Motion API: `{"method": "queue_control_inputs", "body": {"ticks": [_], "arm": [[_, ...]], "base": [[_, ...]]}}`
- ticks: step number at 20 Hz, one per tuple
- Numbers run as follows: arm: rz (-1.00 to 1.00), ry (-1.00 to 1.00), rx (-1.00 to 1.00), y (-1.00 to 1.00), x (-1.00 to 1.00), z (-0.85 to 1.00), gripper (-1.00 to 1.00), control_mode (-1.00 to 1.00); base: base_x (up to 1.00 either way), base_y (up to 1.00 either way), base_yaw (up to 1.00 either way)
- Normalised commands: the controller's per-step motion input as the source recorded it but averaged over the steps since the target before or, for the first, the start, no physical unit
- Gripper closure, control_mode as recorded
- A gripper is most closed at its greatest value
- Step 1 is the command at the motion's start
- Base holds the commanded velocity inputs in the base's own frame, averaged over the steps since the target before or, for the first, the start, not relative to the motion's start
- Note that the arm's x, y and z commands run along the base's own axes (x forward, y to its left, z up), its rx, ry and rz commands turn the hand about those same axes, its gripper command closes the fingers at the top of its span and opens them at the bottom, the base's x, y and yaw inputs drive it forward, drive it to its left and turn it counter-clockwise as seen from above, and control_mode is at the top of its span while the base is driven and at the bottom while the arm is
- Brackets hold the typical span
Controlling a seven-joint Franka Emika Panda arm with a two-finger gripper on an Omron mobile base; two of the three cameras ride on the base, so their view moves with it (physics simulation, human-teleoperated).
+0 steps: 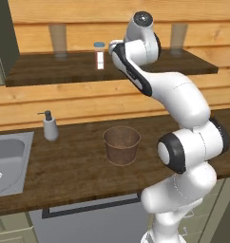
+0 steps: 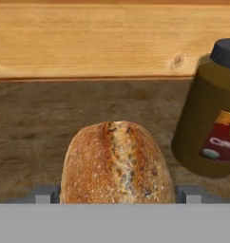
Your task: Open the cabinet, pick up the bread from the cabinet and place it in the basket. Then move the basket to the dining counter.
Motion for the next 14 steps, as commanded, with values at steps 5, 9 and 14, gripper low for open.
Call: {"method": "queue_control_inputs", "body": {"ticks": [5, 9, 14], "arm": [[0.00, 0.01, 0.03, 0.04, -1.00, 0.35, 1.00, -1.00], [0.00, 0.06, 0.01, 0.00, -1.00, 0.02, 1.00, -1.00], [0.00, 0.13, 0.04, 0.00, -1.00, -0.11, 1.00, -1.00]], "base": [[0.00, 0.00, 0.00], [0.00, 0.00, 0.00], [0.00, 0.00, 0.00]]}}
